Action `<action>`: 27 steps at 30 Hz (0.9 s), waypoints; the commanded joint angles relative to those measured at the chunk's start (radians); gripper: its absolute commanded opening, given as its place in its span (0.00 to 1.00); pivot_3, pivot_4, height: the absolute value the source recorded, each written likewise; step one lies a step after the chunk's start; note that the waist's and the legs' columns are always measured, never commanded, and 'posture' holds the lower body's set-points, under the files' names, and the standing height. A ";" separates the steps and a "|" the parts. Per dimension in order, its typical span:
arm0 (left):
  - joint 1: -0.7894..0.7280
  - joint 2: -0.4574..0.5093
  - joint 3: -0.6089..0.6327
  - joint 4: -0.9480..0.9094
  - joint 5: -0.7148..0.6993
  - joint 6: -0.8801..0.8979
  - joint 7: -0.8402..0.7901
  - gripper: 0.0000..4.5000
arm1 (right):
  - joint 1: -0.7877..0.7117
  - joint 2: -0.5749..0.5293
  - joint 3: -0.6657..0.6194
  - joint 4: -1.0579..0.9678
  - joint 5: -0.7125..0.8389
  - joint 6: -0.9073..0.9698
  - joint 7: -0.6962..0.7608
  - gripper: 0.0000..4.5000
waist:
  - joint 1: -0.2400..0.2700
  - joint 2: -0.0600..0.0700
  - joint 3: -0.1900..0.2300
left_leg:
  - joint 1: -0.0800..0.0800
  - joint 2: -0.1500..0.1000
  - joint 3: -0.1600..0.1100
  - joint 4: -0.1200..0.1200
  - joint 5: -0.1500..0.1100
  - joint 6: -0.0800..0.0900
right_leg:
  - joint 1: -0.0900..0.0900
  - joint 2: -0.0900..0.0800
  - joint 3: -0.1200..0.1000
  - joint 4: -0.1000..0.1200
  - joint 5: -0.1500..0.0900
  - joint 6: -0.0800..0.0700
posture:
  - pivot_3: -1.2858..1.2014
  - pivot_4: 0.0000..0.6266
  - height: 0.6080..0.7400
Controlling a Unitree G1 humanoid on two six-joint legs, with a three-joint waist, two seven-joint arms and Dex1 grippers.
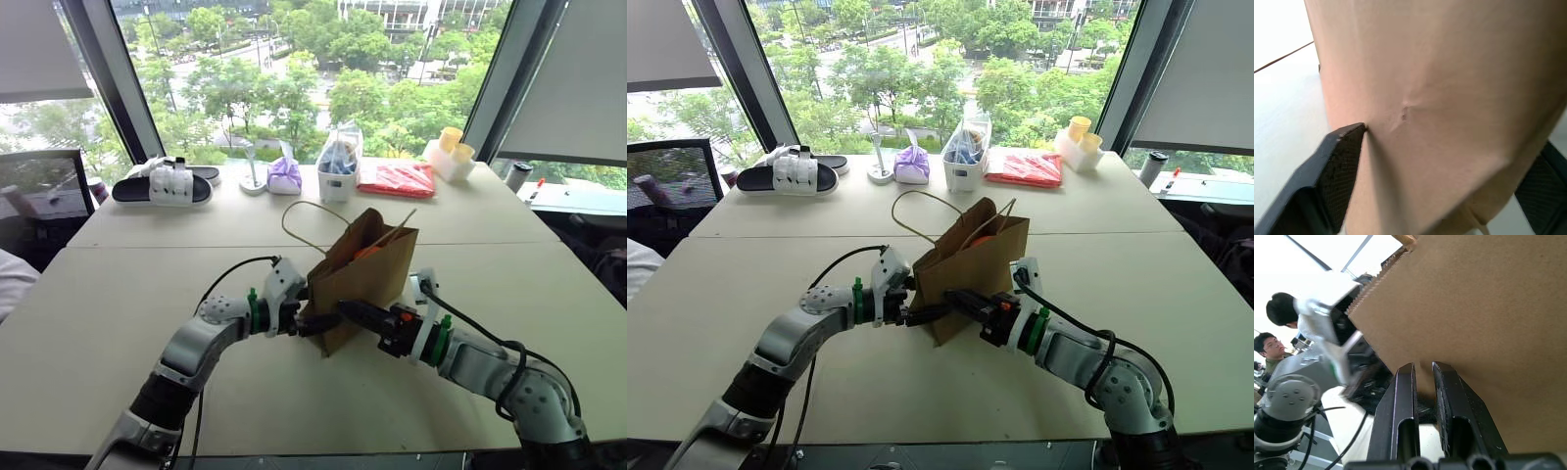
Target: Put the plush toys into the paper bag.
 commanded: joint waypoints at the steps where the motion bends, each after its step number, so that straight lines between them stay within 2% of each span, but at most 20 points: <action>1: -0.037 -0.029 0.005 0.010 0.024 -0.038 0.006 0.48 | 0.006 0.009 -0.031 -0.059 0.041 -0.006 -0.005 0.12 | 0.001 0.000 0.000 | 0.000 0.000 0.000 0.000 0.000 0.000 | 0.000 0.000 0.000 0.000 0.000 0.000 | 0.52 0.24 1.00; 5: -0.058 -0.055 0.011 0.042 0.045 -0.059 0.011 0.04 | 0.031 0.008 -0.046 -0.079 0.072 -0.005 -0.008 0.12 | 0.002 0.000 0.000 | 0.000 0.000 0.000 0.001 0.000 0.000 | 0.001 0.000 0.000 0.000 0.000 0.000 | 0.52 0.24 1.00; 6: -0.061 -0.059 0.014 0.046 0.045 -0.061 0.010 0.01 | 0.038 0.005 -0.050 -0.085 0.079 -0.006 -0.008 0.12 | 0.002 0.000 0.000 | 0.000 0.000 0.000 0.000 0.000 0.000 | 0.001 0.000 -0.001 0.000 0.000 0.000 | 0.52 0.24 1.00; 10: -0.087 -0.068 0.046 0.045 0.013 -0.088 -0.033 0.01 | 0.103 -0.037 -0.113 -0.113 0.139 -0.008 0.020 0.12 | 0.001 0.000 0.000 | 0.000 0.000 0.000 0.000 0.000 0.000 | 0.001 0.000 -0.001 0.000 0.000 0.000 | 0.52 0.24 1.00; 13: -0.144 -0.061 0.077 0.056 -0.050 -0.098 -0.136 0.01 | 0.204 -0.123 -0.172 -0.155 0.169 0.011 0.096 0.12 | 0.005 0.000 0.000 | -0.001 0.000 0.000 0.001 0.000 0.000 | 0.001 0.000 -0.001 0.000 0.000 0.000 | 0.52 0.24 1.00; 16: -0.205 -0.051 0.068 0.132 -0.029 -0.142 -0.205 0.01 | 0.278 -0.179 -0.200 -0.182 0.183 0.009 0.137 0.12 | 0.003 0.000 0.000 | -0.001 0.000 0.000 0.001 0.000 0.001 | 0.002 0.000 -0.003 -0.001 0.000 0.000 | 0.52 0.24 1.00; 20: -0.308 -0.082 0.056 0.371 0.046 -0.276 -0.242 0.01 | 0.354 -0.220 -0.206 -0.216 0.157 0.003 0.160 0.12 | 0.000 0.000 0.000 | 0.001 0.000 0.001 0.002 0.000 0.001 | 0.003 0.000 -0.003 -0.001 0.000 0.000 | 0.52 0.24 1.00; 27: -0.456 -0.167 0.078 0.840 0.138 -0.520 -0.269 0.01 | 0.413 -0.170 -0.182 -0.244 0.120 -0.050 0.113 0.12 | 0.003 -0.002 0.001 | 0.000 0.000 0.001 0.002 -0.001 0.001 | 0.004 0.000 -0.003 -0.001 0.000 0.001 | 0.52 0.24 1.00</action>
